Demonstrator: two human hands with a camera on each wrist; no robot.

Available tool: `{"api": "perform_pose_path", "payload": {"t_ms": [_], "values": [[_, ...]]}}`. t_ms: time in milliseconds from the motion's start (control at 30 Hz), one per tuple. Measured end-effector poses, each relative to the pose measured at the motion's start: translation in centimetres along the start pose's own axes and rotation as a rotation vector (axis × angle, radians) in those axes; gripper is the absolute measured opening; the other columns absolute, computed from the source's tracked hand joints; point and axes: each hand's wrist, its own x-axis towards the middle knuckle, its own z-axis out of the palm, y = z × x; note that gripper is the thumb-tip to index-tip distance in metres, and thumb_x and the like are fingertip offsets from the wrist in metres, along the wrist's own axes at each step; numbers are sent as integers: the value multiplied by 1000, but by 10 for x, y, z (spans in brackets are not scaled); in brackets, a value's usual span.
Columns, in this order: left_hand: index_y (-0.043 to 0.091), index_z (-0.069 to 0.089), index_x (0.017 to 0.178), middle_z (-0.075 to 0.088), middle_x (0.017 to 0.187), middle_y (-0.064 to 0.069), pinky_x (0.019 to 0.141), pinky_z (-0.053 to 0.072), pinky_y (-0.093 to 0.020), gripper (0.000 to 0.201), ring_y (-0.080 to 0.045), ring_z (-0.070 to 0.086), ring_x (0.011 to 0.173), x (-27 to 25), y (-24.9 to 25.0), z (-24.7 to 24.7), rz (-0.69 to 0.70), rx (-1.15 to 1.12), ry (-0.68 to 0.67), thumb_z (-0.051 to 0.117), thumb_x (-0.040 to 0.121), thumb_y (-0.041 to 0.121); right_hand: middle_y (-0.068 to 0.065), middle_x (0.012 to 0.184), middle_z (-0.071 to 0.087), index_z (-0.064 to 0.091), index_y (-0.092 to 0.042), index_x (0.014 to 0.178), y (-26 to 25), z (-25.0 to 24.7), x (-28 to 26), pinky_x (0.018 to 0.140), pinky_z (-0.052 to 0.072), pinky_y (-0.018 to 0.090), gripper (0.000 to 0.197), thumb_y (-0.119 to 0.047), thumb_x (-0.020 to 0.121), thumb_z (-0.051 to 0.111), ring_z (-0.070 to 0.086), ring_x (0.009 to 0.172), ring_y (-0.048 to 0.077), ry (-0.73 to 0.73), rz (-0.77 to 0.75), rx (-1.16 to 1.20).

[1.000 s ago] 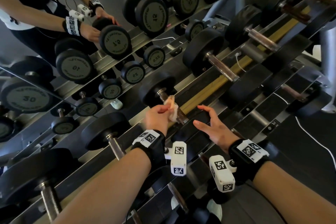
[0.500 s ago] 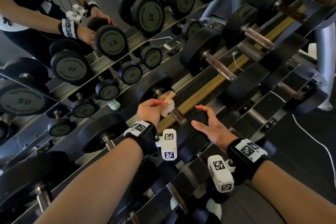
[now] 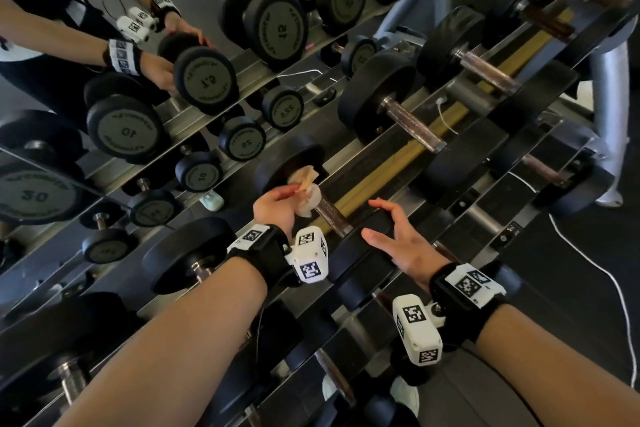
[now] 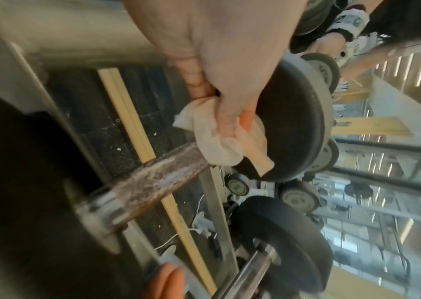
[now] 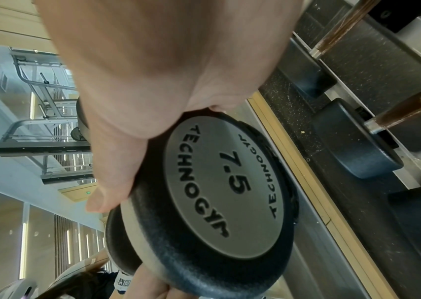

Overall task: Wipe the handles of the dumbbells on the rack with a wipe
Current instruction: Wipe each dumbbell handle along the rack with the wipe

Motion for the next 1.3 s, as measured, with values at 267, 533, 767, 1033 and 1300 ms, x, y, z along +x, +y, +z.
{"api": "perform_pose_path", "payload": {"t_ms": [267, 533, 767, 1033, 1300], "values": [[11, 76, 94, 72, 85, 3, 57, 47, -7, 18, 6, 64, 65, -41, -25, 5, 8, 250, -354, 79, 77, 8, 11, 130, 56, 43, -44, 130, -3, 5, -2, 97, 53, 53, 69, -39, 70, 77, 63, 115, 29, 23, 9, 51], [29, 72, 83, 72, 85, 6, 54, 47, -9, 12, -7, 65, 76, -11, 6, 5, 24, 110, -101, 78, 82, 18, 8, 133, 55, 40, -42, 133, -4, 5, -4, 102, 49, 54, 71, -37, 72, 76, 63, 117, 28, 5, 24, 61], [25, 78, 89, 74, 92, 6, 88, 55, -31, 16, -10, 68, 93, -42, -25, 11, 24, 324, -321, 80, 77, 15, 13, 132, 55, 42, -43, 131, -1, 7, -3, 100, 51, 54, 69, -39, 71, 76, 61, 117, 30, 35, -5, 55], [36, 75, 82, 73, 85, 11, 65, 49, -18, 6, -4, 65, 78, -19, 7, 11, 122, 362, -75, 79, 81, 31, 2, 130, 58, 48, -55, 123, 5, 4, 2, 100, 50, 54, 68, -53, 63, 82, 63, 117, 26, 40, 2, 34], [35, 75, 85, 70, 86, 13, 62, 43, -8, 12, 1, 62, 75, -19, 9, 4, 205, 524, -247, 78, 81, 25, -5, 130, 57, 48, -56, 122, 7, 4, 4, 101, 50, 52, 77, -66, 55, 84, 61, 118, 22, 46, -24, 7]]}}
